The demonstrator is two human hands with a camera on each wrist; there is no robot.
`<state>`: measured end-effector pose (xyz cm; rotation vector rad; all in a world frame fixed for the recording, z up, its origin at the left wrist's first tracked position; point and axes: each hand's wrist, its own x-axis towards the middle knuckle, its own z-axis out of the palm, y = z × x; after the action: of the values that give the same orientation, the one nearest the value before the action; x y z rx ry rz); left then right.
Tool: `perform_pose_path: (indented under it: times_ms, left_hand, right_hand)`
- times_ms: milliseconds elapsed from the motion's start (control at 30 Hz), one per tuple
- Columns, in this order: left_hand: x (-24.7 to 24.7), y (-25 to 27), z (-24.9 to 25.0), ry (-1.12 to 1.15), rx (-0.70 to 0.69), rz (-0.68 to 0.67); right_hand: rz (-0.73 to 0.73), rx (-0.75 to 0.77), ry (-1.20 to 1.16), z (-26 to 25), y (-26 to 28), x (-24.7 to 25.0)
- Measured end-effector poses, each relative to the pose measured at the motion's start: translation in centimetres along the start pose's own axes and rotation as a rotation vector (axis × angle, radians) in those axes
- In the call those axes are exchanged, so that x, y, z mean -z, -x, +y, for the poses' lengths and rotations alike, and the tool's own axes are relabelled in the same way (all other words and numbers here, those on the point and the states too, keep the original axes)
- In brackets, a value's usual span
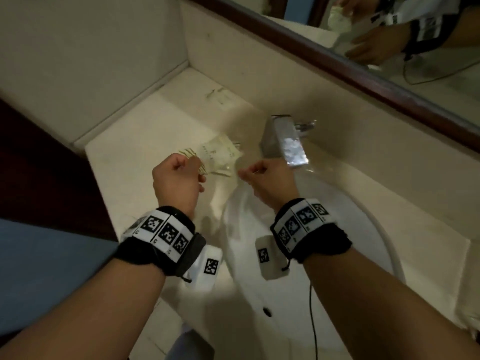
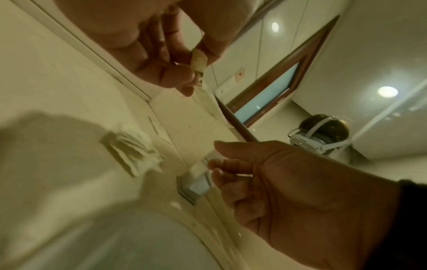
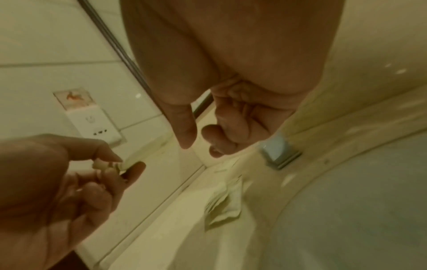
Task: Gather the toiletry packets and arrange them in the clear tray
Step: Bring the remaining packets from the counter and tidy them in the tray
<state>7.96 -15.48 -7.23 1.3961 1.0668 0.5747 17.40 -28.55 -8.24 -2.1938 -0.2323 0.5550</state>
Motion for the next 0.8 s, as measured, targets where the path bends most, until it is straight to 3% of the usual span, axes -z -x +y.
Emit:
perform_pose_path:
  times_ms: [133, 400, 567, 800]
  left_hand:
    - [3.0, -4.6, -0.1, 0.022, 0.026, 0.090]
    - [6.8, -9.6, -1.9, 0.059, 0.090, 0.158]
    - [7.3, -10.4, -2.1, 0.055, 0.099, 0.160]
    - [4.5, -8.3, -0.2, 0.048, 0.041, 0.092]
  right_hand:
    - [-0.017, -0.043, 0.174, -2.3, -4.1, -4.7]
    - [0.047, -0.172, 0.431, -2.9, -9.7, -9.7]
    - [0.024, -0.163, 0.440, -3.1, -10.1, -10.3]
    - [0.186, -0.011, 0.266, -4.4, -5.9, -6.7]
